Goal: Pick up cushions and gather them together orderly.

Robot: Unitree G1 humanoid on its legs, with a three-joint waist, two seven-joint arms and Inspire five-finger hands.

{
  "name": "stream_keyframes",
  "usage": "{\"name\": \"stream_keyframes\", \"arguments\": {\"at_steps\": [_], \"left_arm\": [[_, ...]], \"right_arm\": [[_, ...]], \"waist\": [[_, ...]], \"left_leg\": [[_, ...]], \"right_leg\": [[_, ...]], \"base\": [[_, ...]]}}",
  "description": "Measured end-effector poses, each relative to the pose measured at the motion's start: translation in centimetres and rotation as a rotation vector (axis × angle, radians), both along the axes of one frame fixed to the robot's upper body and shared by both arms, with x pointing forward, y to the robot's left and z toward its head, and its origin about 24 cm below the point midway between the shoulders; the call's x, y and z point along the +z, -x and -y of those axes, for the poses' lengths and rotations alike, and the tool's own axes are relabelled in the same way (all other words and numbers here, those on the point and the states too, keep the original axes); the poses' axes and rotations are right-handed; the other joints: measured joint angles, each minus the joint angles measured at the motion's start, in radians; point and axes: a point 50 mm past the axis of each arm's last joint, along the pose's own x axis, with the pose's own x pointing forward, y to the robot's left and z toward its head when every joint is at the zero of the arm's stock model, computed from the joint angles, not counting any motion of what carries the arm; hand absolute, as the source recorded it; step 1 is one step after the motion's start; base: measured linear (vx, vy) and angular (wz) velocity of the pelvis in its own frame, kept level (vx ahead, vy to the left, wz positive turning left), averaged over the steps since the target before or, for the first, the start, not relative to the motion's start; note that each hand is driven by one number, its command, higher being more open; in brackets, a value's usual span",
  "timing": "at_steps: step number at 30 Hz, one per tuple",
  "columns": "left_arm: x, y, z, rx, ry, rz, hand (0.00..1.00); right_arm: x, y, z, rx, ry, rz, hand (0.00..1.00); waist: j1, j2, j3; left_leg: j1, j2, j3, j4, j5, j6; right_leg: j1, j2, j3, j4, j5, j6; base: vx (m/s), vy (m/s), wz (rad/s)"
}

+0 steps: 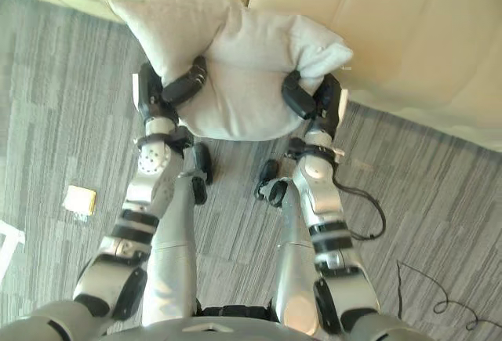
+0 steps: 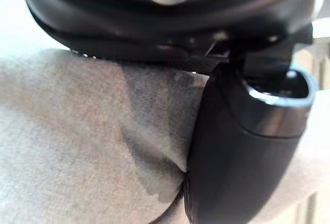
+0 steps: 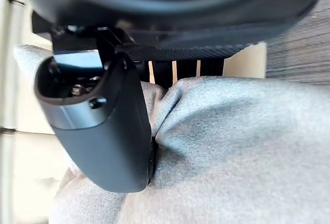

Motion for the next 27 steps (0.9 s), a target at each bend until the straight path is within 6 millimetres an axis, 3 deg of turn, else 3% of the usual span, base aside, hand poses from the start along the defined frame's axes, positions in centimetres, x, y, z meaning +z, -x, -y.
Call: {"name": "stream_keyframes", "arguments": {"at_steps": [3, 7, 8, 11, 13, 17, 19, 21, 22, 24, 26, 27], "left_arm": [[-1.9, 2.3, 0.5, -0.038, 0.007, -0.031, 0.00], [-4.6, 4.4, 0.3, -0.048, -0.014, -0.104, 0.00], [-5.7, 5.4, 0.0, -0.051, -0.014, -0.138, 0.00], [-7.7, 6.9, -0.6, -0.038, -0.015, -0.212, 0.00], [-9.2, 8.2, -0.8, -0.045, -0.017, -0.271, 0.00], [-10.7, 9.4, -0.7, -0.073, -0.034, -0.334, 0.00], [-12.0, 10.0, -0.9, -0.076, -0.039, -0.393, 0.00], [-12.8, 11.0, -1.0, -0.080, -0.035, -0.429, 0.00], [-13.1, 11.3, -0.8, -0.087, -0.031, -0.443, 0.00], [-13.4, 11.7, -0.4, -0.109, -0.030, -0.459, 0.00], [-13.6, 11.8, -0.4, -0.112, -0.029, -0.467, 0.00], [-13.8, 12.1, -0.4, -0.115, -0.029, -0.479, 0.00]], "right_arm": [[-1.6, 3.1, 0.8, -0.028, 0.024, -0.022, 0.00], [-3.7, 5.8, 1.2, -0.023, 0.042, -0.084, 0.00], [-4.7, 6.7, 1.4, -0.014, 0.054, -0.119, 0.00], [-6.2, 7.8, 1.3, 0.019, 0.073, -0.184, 0.00], [-7.3, 8.5, 1.5, 0.037, 0.097, -0.236, 0.00], [-8.8, 9.3, 1.9, 0.033, 0.117, -0.305, 0.00], [-9.9, 10.0, 2.0, 0.040, 0.136, -0.355, 0.00], [-10.3, 10.6, 2.0, 0.047, 0.139, -0.377, 0.00], [-10.4, 10.7, 2.2, 0.045, 0.143, -0.382, 0.00], [-10.3, 10.6, 2.5, 0.034, 0.146, -0.379, 0.00], [-10.2, 10.6, 2.6, 0.034, 0.152, -0.380, 0.00], [-10.2, 10.6, 2.7, 0.034, 0.161, -0.382, 0.00]], "waist": [[0.001, -0.020, -0.034], [-0.001, -0.024, -0.112], [-0.004, -0.024, -0.158], [-0.006, -0.016, -0.217], [-0.014, 0.004, -0.256], [-0.019, 0.019, -0.273], [-0.016, 0.020, -0.273], [-0.014, 0.032, -0.280], [-0.013, 0.039, -0.284], [-0.005, 0.044, -0.293], [0.000, 0.046, -0.295], [0.008, 0.048, -0.299]], "left_leg": [[0.170, 0.002, 0.018, -0.077, -0.004, -0.007], [0.325, 0.009, 0.042, -0.170, -0.007, -0.018], [0.378, 0.010, 0.057, -0.210, -0.005, -0.025], [0.491, 0.010, 0.087, -0.313, 0.011, -0.042], [0.560, 0.013, 0.103, -0.383, 0.025, -0.052], [0.605, 0.032, 0.103, -0.360, 0.023, -0.051], [0.584, 0.063, 0.092, -0.177, 0.014, -0.036], [0.532, 0.092, 0.054, 0.023, 0.030, -0.011], [0.487, 0.099, 0.029, 0.110, -0.007, -0.024], [0.431, 0.049, 0.010, 0.089, -0.103, -0.029], [0.426, 0.011, 0.001, -0.011, -0.118, -0.031], [0.423, -0.033, -0.013, -0.173, -0.107, -0.037]], "right_leg": [[0.165, 0.019, -0.001, -0.086, 0.003, 0.007], [0.309, 0.046, 0.003, -0.185, 0.010, 0.019], [0.349, 0.057, 0.012, -0.221, 0.013, 0.022], [0.427, 0.080, 0.033, -0.297, 0.023, 0.024], [0.489, 0.104, 0.038, -0.362, 0.036, 0.020], [0.564, 0.128, 0.041, -0.406, 0.036, 0.019], [0.633, 0.142, 0.057, -0.422, 0.034, 0.015], [0.690, 0.161, 0.079, -0.443, 0.014, -0.014], [0.702, 0.169, 0.094, -0.443, 0.000, -0.027], [0.704, 0.172, 0.142, -0.444, -0.019, -0.049], [0.716, 0.171, 0.163, -0.459, -0.020, -0.048], [0.739, 0.169, 0.183, -0.488, -0.016, -0.024]], "base": [[0.16, -0.043, -0.08], [0.16, -0.027, -0.16], [0.13, -0.029, -0.16], [0.17, -0.053, -0.27], [0.20, -0.051, -0.21], [0.14, -0.075, -0.12], [0.13, -0.118, -0.35], [0.10, -0.057, -0.42], [0.10, 0.023, -0.45], [0.14, 0.052, -0.56], [0.20, 0.094, -0.44], [0.24, 0.128, -0.47]]}}
